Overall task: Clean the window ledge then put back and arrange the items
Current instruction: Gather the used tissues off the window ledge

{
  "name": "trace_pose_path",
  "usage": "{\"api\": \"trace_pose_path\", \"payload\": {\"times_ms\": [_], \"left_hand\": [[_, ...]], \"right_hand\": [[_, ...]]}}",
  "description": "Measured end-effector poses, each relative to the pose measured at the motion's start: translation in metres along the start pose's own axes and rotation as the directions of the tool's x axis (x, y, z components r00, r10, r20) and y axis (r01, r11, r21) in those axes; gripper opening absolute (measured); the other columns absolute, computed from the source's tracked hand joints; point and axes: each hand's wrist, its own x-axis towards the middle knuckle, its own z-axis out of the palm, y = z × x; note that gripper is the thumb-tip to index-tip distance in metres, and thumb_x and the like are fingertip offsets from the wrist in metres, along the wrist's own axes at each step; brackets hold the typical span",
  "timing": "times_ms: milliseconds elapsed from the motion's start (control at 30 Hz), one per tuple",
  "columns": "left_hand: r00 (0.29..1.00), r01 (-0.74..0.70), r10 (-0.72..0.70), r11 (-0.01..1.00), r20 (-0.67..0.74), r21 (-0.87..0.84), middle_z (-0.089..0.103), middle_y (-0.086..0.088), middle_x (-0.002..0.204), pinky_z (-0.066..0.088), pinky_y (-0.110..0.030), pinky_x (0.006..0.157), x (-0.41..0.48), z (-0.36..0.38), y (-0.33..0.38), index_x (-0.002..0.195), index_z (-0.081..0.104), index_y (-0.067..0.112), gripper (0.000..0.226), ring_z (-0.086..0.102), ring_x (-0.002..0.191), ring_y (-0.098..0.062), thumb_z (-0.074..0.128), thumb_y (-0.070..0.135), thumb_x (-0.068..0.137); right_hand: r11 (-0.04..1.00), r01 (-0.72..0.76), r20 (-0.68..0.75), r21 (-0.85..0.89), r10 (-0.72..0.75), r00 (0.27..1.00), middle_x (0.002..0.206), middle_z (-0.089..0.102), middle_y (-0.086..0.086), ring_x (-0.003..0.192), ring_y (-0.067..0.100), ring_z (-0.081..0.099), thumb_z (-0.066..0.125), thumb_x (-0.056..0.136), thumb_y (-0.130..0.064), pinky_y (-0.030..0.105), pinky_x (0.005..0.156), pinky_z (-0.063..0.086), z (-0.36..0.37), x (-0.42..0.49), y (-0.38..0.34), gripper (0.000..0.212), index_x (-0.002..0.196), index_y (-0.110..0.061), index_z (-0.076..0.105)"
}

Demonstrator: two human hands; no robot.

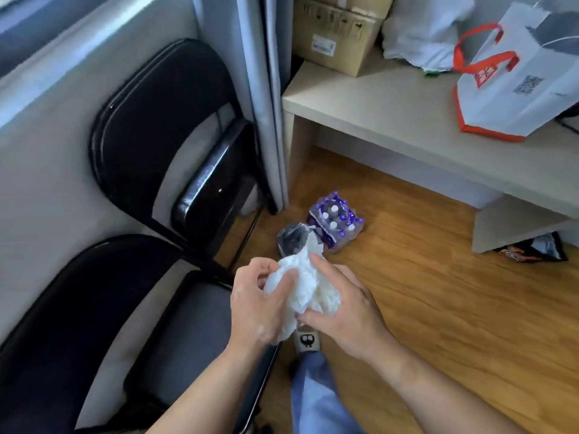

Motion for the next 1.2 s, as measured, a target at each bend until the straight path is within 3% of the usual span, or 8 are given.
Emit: {"api": "trace_pose_path", "payload": {"times_ms": [233, 433, 500, 600, 733, 833, 1000, 1200], "left_hand": [[0.994, 0.099, -0.098, 0.995, -0.047, 0.013, 0.069, 0.007, 0.096, 0.056, -0.041, 0.083, 0.121, 0.087, -0.047, 0.088, 0.064, 0.038, 0.026, 0.066, 0.091, -0.018, 0.068, 0.056, 0.069], [0.953, 0.286, -0.294, 0.952, -0.07, -0.104, 0.073, 0.005, 0.091, 0.06, -0.031, 0.072, 0.214, 0.176, -0.144, 0.094, 0.068, 0.031, 0.01, 0.069, 0.079, -0.012, 0.074, 0.027, 0.087], [0.94, 0.318, -0.328, 0.943, -0.1, -0.097, 0.071, 0.007, 0.09, 0.058, -0.024, 0.071, 0.242, 0.199, -0.175, 0.097, 0.066, 0.03, 0.011, 0.067, 0.078, -0.006, 0.073, 0.029, 0.089], [0.919, 0.362, -0.37, 0.929, -0.133, -0.078, 0.067, 0.014, 0.091, 0.058, -0.029, 0.08, 0.284, 0.227, -0.222, 0.097, 0.062, 0.032, 0.012, 0.063, 0.084, -0.002, 0.072, 0.033, 0.091], [0.91, 0.391, -0.396, 0.918, -0.125, -0.068, 0.068, 0.008, 0.093, 0.058, -0.03, 0.079, 0.335, 0.254, -0.275, 0.101, 0.064, 0.025, 0.016, 0.066, 0.087, -0.01, 0.072, 0.034, 0.091], [0.885, 0.434, -0.444, 0.896, -0.143, -0.098, 0.071, 0.003, 0.099, 0.057, -0.031, 0.085, 0.365, 0.265, -0.31, 0.103, 0.068, 0.026, 0.017, 0.069, 0.092, -0.016, 0.071, 0.035, 0.09], [0.868, 0.468, -0.482, 0.874, -0.116, -0.133, 0.07, 0.005, 0.121, 0.054, -0.044, 0.102, 0.38, 0.269, -0.343, 0.125, 0.068, 0.028, 0.035, 0.066, 0.112, -0.019, 0.059, 0.043, 0.095], [0.87, 0.459, -0.481, 0.871, -0.112, -0.176, 0.072, 0.01, 0.116, 0.049, -0.046, 0.107, 0.374, 0.264, -0.337, 0.119, 0.071, 0.03, 0.034, 0.064, 0.115, -0.018, 0.05, 0.046, 0.097]], "right_hand": [[0.998, -0.05, 0.036, -0.031, 0.051, 0.998, 0.126, 0.053, -0.024, 0.111, -0.022, 0.044, 0.074, 0.059, -0.047, -0.003, 0.087, 0.031, 0.004, 0.132, 0.097, 0.09, 0.144, -0.043, 0.045], [0.988, -0.124, 0.07, -0.086, 0.131, 0.989, 0.13, 0.059, -0.02, 0.116, 0.001, 0.057, 0.085, 0.064, -0.038, 0.02, 0.092, 0.05, 0.055, 0.22, 0.231, 0.092, 0.144, -0.047, 0.038], [0.985, -0.145, 0.093, -0.097, 0.154, 0.984, 0.131, 0.06, -0.018, 0.117, 0.004, 0.058, 0.086, 0.064, -0.041, 0.028, 0.095, 0.052, 0.074, 0.247, 0.274, 0.094, 0.144, -0.044, 0.038], [0.979, -0.149, 0.123, -0.143, 0.166, 0.978, 0.131, 0.06, -0.017, 0.119, 0.009, 0.058, 0.086, 0.064, -0.041, 0.034, 0.096, 0.052, 0.102, 0.287, 0.333, 0.093, 0.143, -0.042, 0.037], [0.977, -0.139, 0.146, -0.164, 0.163, 0.976, 0.128, 0.062, -0.016, 0.116, 0.007, 0.059, 0.086, 0.063, -0.043, 0.033, 0.096, 0.051, 0.136, 0.335, 0.393, 0.086, 0.138, -0.039, 0.044], [0.972, -0.125, 0.171, -0.197, 0.159, 0.972, 0.129, 0.062, -0.016, 0.118, 0.008, 0.058, 0.086, 0.064, -0.047, 0.031, 0.098, 0.05, 0.158, 0.365, 0.425, 0.085, 0.138, -0.037, 0.045], [0.965, -0.077, 0.266, -0.251, 0.146, 0.953, 0.152, 0.042, -0.006, 0.139, 0.012, 0.038, 0.088, 0.068, -0.034, 0.019, 0.109, 0.029, 0.169, 0.384, 0.445, 0.1, 0.152, -0.024, 0.035], [0.972, -0.078, 0.296, -0.224, 0.144, 0.944, 0.153, 0.037, -0.013, 0.137, 0.01, 0.04, 0.087, 0.064, -0.028, 0.036, 0.114, 0.039, 0.16, 0.373, 0.45, 0.098, 0.15, -0.031, 0.038]]}}
